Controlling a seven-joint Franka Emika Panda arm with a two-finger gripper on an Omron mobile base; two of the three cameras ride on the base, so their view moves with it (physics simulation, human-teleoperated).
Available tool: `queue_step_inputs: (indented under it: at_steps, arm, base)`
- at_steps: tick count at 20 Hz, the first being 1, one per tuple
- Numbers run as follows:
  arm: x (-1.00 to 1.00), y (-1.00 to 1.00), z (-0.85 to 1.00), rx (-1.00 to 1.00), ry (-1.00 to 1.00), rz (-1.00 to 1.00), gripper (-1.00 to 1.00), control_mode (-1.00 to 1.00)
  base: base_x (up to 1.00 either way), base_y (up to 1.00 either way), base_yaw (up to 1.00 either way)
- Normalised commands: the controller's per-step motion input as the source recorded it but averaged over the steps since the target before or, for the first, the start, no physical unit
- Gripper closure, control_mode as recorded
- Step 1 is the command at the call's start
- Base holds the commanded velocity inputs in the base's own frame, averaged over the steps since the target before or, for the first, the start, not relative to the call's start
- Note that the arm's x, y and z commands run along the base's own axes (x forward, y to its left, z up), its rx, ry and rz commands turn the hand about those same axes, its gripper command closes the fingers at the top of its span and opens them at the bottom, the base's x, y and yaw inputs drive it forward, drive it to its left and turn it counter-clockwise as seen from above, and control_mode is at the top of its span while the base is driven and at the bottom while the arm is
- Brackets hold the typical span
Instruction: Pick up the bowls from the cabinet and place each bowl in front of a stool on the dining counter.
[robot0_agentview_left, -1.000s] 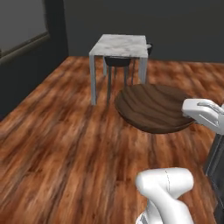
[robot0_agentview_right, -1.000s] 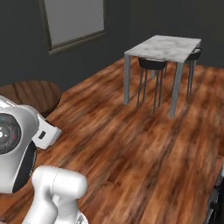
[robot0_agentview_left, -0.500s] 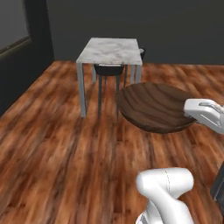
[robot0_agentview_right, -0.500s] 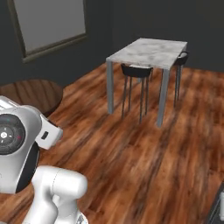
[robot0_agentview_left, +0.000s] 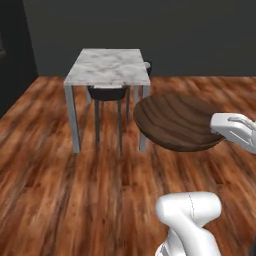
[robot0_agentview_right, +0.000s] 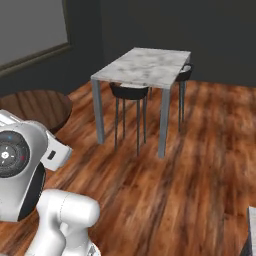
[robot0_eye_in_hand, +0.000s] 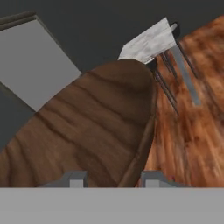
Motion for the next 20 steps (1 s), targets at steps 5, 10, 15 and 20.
queue_step_inputs:
  at_steps: [5, 10, 15, 20]
  arm:
    - [0.00, 0.00, 0.00, 0.00, 0.00, 0.00, 1.00, 1.00]
    - [0.00, 0.00, 0.00, 0.00, 0.00, 0.00, 1.00, 1.00]
    - [0.00, 0.00, 0.00, 0.00, 0.00, 0.00, 1.00, 1.00]
    - [0.00, 0.00, 0.00, 0.00, 0.00, 0.00, 1.00, 1.00]
  base:
    - [1.00, 0.02, -0.21]
    - [1.00, 0.13, -0.23]
    - [1.00, 0.32, -0.28]
    - [1.00, 0.67, -0.39]
